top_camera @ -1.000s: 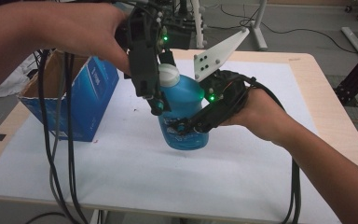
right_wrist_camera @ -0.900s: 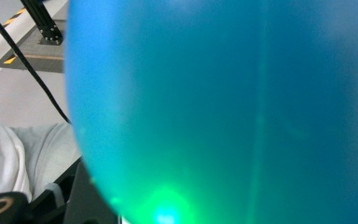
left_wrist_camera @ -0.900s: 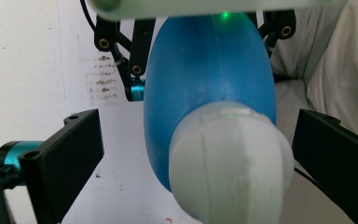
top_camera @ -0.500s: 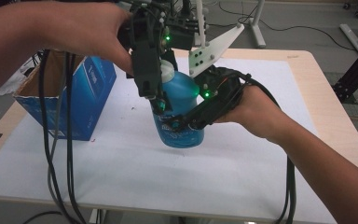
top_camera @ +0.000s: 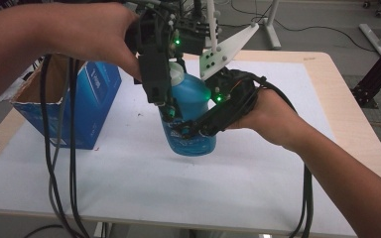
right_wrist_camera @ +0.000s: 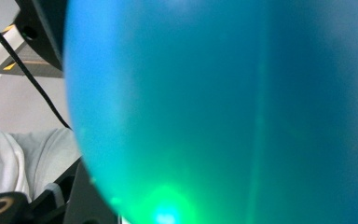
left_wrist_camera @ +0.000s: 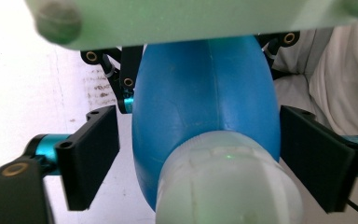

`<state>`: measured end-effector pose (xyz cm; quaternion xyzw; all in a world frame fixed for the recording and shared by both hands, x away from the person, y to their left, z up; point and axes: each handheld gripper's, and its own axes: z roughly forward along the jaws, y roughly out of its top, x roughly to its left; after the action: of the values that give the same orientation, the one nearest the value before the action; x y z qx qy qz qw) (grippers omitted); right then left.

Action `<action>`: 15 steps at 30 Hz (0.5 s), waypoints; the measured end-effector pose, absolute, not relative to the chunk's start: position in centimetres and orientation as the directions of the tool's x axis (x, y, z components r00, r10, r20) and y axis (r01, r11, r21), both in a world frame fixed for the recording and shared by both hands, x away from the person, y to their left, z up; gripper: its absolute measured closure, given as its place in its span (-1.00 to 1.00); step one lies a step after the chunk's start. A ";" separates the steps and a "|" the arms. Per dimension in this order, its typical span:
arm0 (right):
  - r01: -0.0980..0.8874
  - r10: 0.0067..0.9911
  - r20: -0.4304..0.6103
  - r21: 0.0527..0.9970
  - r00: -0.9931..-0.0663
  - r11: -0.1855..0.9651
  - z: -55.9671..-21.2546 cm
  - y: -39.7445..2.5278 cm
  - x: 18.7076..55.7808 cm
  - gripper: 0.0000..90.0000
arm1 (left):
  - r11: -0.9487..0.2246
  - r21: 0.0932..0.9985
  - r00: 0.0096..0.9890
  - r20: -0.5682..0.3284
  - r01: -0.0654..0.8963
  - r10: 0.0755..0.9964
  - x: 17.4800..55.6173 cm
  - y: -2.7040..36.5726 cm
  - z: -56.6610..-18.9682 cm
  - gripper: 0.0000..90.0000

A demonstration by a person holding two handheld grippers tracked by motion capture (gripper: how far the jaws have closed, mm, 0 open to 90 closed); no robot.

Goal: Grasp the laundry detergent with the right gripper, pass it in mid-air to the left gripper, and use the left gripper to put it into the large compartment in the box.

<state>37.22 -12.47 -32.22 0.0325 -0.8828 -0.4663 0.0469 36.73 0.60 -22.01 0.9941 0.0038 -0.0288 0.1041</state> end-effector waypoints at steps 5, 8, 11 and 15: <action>-0.022 -0.106 0.045 0.831 -0.993 0.556 -32.3 -12.4 37.3 -0.01 | -0.980 0.197 0.998 -0.057 0.006 -0.005 36.7 0.6 -22.1 -0.53; -0.022 -0.105 0.045 0.831 -0.993 0.556 -32.2 -12.4 37.2 -0.01 | -0.979 0.204 0.998 -0.057 0.001 -0.011 36.7 0.6 -22.0 -0.44; -0.022 -0.105 0.044 0.832 -0.993 0.554 -32.2 -12.4 37.2 -0.01 | -0.980 0.200 0.998 -0.056 0.001 -0.011 36.7 0.5 -22.1 -0.42; -0.023 -0.105 0.042 0.834 -0.994 0.551 -32.2 -12.5 37.2 -0.01 | -0.979 0.203 0.998 -0.055 -0.010 -0.021 36.6 0.5 -22.1 -0.34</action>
<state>37.20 -12.48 -32.16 0.0363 -0.8796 -0.4723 0.0433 36.64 0.45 -22.08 0.9944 -0.0077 -0.0282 0.1019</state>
